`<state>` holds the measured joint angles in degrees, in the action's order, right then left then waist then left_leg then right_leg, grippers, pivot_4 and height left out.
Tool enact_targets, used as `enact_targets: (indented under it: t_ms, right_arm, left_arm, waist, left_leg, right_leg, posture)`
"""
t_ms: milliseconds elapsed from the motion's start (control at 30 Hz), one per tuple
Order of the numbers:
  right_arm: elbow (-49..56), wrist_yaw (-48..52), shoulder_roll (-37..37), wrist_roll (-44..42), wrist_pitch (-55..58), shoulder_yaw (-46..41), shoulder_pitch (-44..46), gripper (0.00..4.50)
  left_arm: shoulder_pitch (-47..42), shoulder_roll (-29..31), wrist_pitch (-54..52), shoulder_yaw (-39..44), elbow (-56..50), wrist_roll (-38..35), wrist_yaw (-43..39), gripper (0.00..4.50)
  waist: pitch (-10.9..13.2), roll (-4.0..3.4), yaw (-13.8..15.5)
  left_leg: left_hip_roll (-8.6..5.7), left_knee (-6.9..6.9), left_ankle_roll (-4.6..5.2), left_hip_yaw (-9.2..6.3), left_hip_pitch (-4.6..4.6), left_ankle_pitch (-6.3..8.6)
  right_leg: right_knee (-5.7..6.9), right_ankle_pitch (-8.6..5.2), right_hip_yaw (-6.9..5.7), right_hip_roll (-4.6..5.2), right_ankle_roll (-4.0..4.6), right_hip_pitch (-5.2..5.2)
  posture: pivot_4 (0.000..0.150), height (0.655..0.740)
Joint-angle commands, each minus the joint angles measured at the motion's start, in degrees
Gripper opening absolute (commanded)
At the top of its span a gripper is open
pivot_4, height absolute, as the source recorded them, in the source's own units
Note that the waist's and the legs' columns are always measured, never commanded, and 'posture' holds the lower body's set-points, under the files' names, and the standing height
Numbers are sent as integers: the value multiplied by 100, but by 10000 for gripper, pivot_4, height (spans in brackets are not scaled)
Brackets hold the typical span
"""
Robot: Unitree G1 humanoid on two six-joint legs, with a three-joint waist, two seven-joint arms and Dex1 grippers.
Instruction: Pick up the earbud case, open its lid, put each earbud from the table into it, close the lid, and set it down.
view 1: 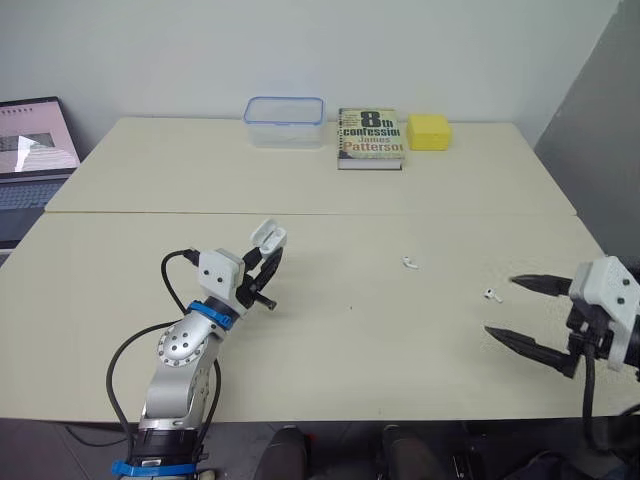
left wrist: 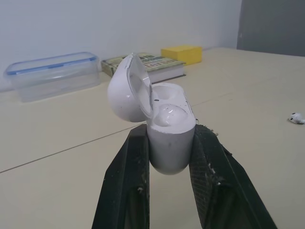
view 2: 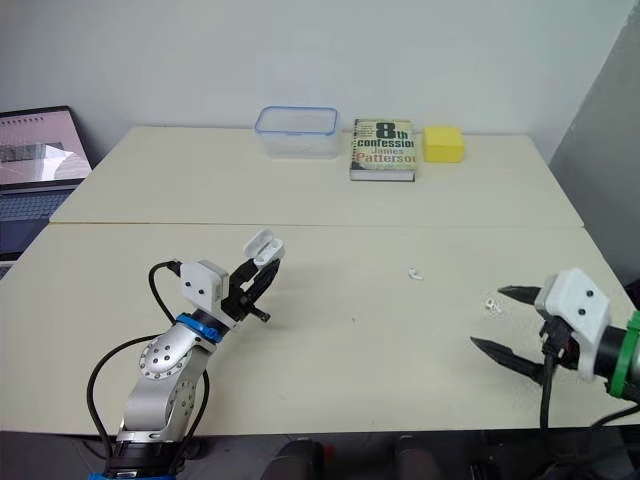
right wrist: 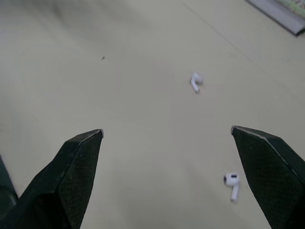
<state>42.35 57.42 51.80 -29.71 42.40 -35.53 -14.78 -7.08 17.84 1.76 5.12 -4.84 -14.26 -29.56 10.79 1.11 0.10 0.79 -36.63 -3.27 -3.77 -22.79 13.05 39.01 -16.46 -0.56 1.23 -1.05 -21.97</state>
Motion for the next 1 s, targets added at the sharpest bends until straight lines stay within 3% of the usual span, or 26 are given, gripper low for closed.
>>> enact_targets:
  t_ms: [33, 267, 433, 600, 733, 867, 1000]
  right_arm:
    - [47, 77, 145, 168, -162, -434, -290, 45000]
    - [-196, -164, -29, 507, -478, -473, -739, 45000]
    - [-386, -713, -74, 717, -440, 139, -275, 45000]
    - [-1212, -1328, -200, 878, -84, 1795, 1466, 45000]
    - [-2537, -1415, -642, 1394, -265, 3232, 3104, 45000]
    - [-3780, -1161, -1026, 1858, -729, 4182, 4105, 45000]
    - [-4884, -1055, -1439, 2086, -912, 4576, 4898, 45000]
  left_arm:
    - [-71, 18, 133, 0, -167, 8, 2, 7476]
    - [-130, 30, 145, 3, -81, 0, -3, 7476]
    - [-116, 21, 144, -32, -61, 8, -25, 7476]
    - [-119, -56, 154, -140, -36, 22, -21, 7476]
    - [-140, -94, 173, -231, 1, 23, -33, 7476]
    - [-167, -128, 181, -293, 26, 22, -36, 7476]
    - [-178, -150, 192, -315, 33, 30, -42, 7476]
  waist:
    - [0, 0, 4]
    - [-1, 3, 2]
    - [-2, 4, -19]
    - [-2, 6, -43]
    - [-2, 6, -51]
    - [-1, 6, -28]
    - [-1, 5, -21]
  left_leg:
    - [0, 0, 0, 0, -1, 0]
    - [-1, -2, 0, 2, -3, 0]
    - [0, -3, 0, 5, -1, 0]
    - [0, -7, 0, 11, 2, 0]
    - [-1, -5, 0, 12, -2, 0]
    - [-1, -5, 0, 6, -11, 0]
    - [-2, -6, 0, 9, -14, 0]
  right_leg:
    - [-1, 0, 0, 0, 0, 0]
    - [-4, 1, 1, 1, -2, 0]
    - [-3, 1, 4, 1, -3, 0]
    - [-2, 3, 11, 0, -5, 1]
    - [-2, 4, 12, -2, -5, -5]
    - [-1, 4, 6, -1, -4, -11]
    - [-2, 20, 10, 2, 23, -15]
  posture:
    - [1500, 7278]
    - [1500, 7278]
    - [1500, 7278]
    - [1500, 7278]
    - [1500, 7278]
    - [1500, 7278]
    - [1500, 7278]
